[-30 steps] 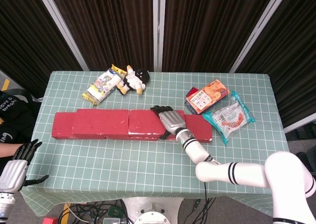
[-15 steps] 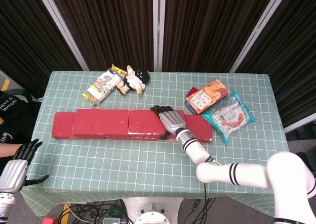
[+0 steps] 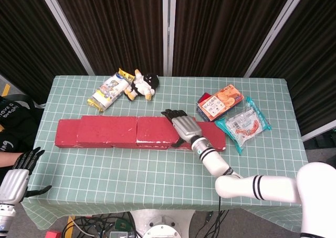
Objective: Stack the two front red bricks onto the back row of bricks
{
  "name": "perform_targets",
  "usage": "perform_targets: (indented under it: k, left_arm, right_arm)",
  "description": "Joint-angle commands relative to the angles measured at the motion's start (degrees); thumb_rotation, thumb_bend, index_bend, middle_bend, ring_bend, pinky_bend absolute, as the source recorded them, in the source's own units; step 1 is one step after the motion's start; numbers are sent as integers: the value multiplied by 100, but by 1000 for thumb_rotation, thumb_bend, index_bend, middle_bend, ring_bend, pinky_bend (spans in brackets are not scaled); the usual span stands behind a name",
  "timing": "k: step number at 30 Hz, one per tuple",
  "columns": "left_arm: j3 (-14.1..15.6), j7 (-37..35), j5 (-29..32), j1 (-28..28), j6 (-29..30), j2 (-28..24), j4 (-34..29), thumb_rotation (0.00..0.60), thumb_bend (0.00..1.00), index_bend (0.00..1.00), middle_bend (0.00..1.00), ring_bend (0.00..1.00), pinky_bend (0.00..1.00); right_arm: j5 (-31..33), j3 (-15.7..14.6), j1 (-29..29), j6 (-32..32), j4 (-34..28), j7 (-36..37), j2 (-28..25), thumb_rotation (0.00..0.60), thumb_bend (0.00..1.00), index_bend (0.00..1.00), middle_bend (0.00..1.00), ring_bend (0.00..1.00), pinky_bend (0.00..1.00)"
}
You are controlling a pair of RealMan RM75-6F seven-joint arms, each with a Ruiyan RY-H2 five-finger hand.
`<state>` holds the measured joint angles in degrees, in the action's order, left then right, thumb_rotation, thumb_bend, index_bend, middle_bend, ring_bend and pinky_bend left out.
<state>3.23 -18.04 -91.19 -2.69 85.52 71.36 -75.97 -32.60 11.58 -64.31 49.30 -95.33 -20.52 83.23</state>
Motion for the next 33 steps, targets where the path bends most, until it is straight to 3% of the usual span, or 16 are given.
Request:
perform_targets:
  k: [1,5,9,16,25,33]
  left_arm:
    - [-32,91,12,-10,21,-38,-89,600,0,62,0,0,0]
    - [-74,260,5,-44,33,-89,-290,600,0,61,0,0,0]
    - [-117,492,-7,-86,36,-138,-522,600,0,61,0,0,0]
    - [-219,1154,92,-122,26,-179,-933,600,0,61,0,0,0]
    - [-324,1800,247,-63,144,-299,-1252,600,0,61,0,0,0]
    - [-353,1904,275,9,273,-153,-1103,600,0,61,0,0,0]
  right_arm:
    - [-704,-56,552,407,-940,263,-912,600,7,0,0,0,0]
    - [-1657,-458,1227,876,-1476,373,-1672,600,0,0,0,0,0]
    - [-2679,-1038,2066,1841,-1621,282,-2033,600,0,0,0,0,0]
    - [-4224,-1833,3609,3275,-1007,1195,-2175,600,0,0,0,0,0]
    - [-4830,-2137,4877,4257,199,1611,-1834,600,0,0,0,0,0]
    - [-5191,-2102,5518,4639,797,2241,-1477,600,0,0,0,0,0]
